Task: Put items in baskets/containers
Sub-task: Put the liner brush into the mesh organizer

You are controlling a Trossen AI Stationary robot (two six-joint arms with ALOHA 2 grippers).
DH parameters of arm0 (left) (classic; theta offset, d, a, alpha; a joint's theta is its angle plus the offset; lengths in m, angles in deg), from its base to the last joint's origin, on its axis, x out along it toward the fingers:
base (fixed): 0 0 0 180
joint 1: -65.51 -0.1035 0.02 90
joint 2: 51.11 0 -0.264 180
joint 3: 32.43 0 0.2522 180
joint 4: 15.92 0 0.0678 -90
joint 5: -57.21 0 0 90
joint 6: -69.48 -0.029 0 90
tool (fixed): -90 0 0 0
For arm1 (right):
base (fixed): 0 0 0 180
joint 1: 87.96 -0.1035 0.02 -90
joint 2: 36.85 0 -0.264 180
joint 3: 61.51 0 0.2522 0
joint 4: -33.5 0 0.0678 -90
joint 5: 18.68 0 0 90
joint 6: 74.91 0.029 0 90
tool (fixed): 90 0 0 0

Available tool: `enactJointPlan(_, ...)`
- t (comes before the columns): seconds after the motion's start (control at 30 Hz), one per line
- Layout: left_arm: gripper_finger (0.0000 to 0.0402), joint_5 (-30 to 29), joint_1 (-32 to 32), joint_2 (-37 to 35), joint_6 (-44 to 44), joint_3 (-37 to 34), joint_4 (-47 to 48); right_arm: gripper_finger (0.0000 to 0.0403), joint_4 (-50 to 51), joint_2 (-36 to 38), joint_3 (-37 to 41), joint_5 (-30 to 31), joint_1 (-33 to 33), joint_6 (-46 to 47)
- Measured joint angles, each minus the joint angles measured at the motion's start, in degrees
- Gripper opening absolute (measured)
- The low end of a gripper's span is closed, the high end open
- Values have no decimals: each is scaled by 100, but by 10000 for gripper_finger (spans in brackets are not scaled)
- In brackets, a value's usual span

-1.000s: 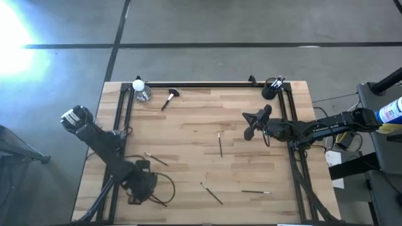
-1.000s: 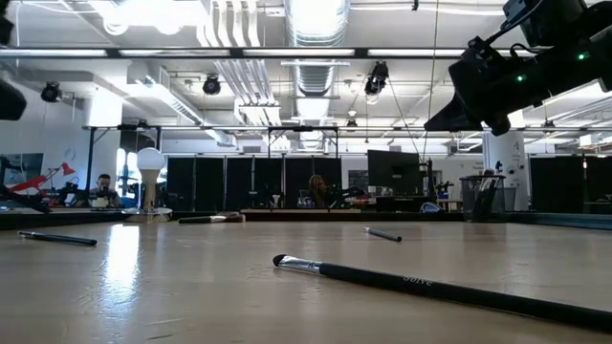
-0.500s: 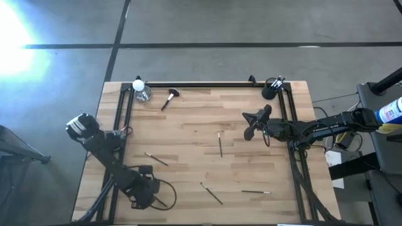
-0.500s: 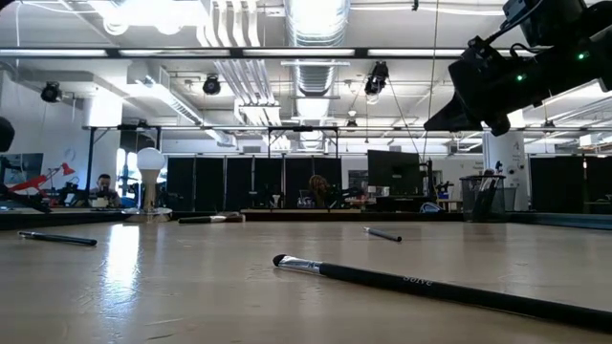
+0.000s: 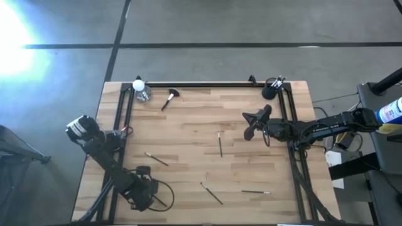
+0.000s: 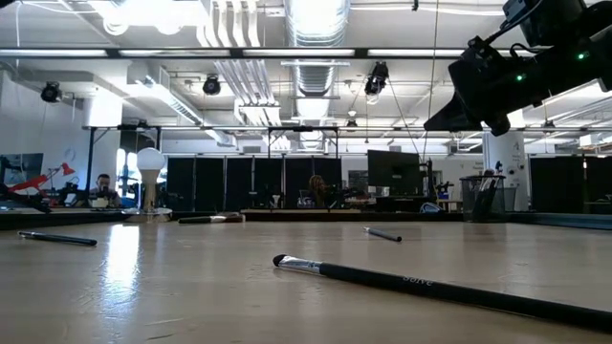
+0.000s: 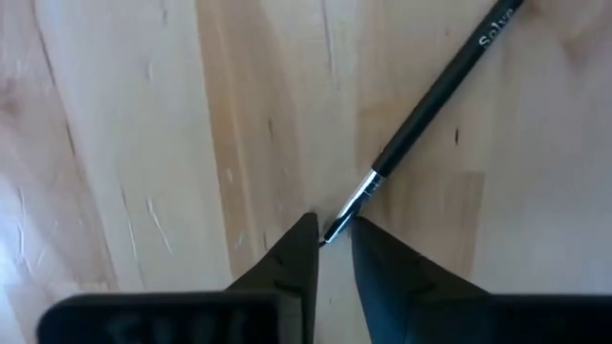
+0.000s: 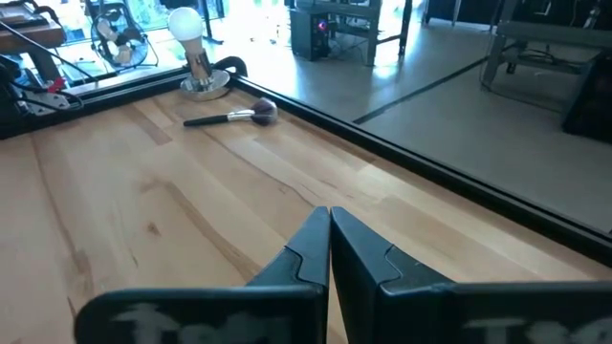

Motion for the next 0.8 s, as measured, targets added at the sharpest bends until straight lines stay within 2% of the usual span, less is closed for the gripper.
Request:
enactJointPlan(0.27,7,-203,11,-77,614,-17,9,8,-8,-2,0,-3,0,0)
enactJointPlan(0.5,2,-589,22,-351,1204,-148,-234,8,-15,-4,0,-16,0,1)
enactJointPlan(0.6,1,-909,22,-500,1393,-293,-539,8,-20,-4,0,-50,0,2)
enactJointPlan(0.73,0,-1795,-64,-674,1468,-532,-1023,8,-32,-4,-2,-117,1,68)
enactJointPlan(0.8,0,-1994,-139,-788,1469,-687,-1427,8,-76,-4,-2,-302,2,65)
